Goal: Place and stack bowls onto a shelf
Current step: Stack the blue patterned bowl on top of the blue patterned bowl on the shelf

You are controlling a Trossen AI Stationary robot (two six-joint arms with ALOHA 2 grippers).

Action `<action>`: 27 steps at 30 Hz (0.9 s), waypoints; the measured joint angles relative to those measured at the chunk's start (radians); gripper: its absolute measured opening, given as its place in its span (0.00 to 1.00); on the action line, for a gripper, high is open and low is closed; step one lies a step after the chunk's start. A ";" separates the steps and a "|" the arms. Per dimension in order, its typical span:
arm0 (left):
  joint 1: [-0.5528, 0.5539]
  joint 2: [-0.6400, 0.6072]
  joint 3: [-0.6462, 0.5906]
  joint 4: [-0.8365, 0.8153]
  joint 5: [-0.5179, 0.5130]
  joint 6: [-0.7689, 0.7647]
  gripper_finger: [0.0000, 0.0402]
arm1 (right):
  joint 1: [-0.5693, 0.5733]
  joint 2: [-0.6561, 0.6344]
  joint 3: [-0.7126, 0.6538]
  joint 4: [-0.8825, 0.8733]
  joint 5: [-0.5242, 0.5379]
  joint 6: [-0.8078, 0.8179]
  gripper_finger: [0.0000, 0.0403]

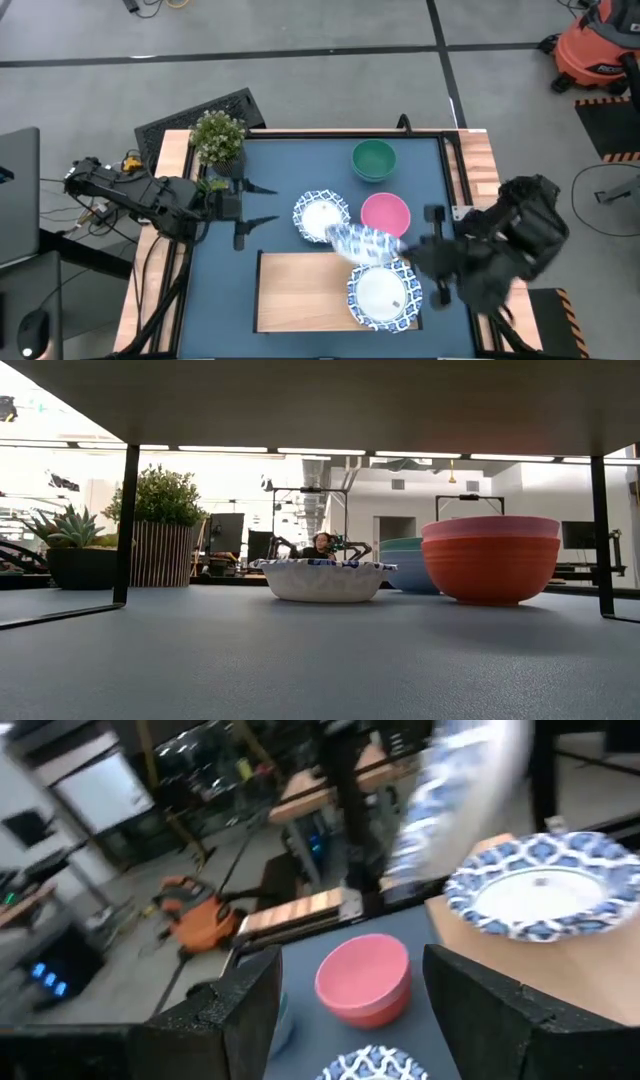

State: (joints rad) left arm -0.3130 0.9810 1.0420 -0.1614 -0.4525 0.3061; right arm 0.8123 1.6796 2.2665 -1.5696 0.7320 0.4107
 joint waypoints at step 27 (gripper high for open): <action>0.000 0.000 0.000 -0.099 -0.053 -0.087 0.57 | 0.167 0.028 0.064 -0.001 0.191 -0.149 0.05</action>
State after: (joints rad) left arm -0.3130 0.9810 1.0420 -0.2608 -0.5052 0.2192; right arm 0.9794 1.7075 2.3304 -1.5710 0.9234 0.2619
